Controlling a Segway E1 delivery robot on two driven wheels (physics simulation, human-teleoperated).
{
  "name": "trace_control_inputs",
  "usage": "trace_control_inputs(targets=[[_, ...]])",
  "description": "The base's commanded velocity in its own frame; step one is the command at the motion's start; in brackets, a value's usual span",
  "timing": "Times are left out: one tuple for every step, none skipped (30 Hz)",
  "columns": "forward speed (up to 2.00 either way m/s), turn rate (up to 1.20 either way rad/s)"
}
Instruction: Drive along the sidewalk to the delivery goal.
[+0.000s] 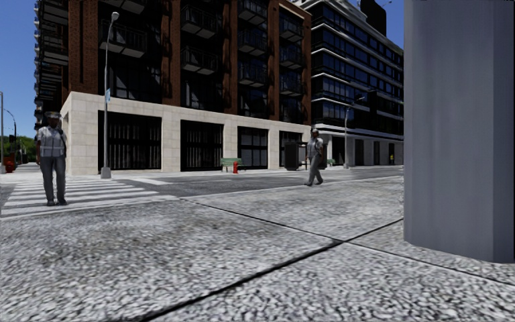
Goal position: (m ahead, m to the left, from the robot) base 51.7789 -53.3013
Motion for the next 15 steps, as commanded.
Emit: trace_control_inputs(targets=[[1.53,0.0],[1.56,0.0],[1.67,0.0],[1.73,0.0],[1.73,0.0],[1.74,0.0],[1.75,0.0],[1.75,0.0],[1.75,0.0],[1.82,0.0],[2.0,0.0],[2.0,0.0],[2.0,0.0],[2.0,0.0],[2.0,0.0]])
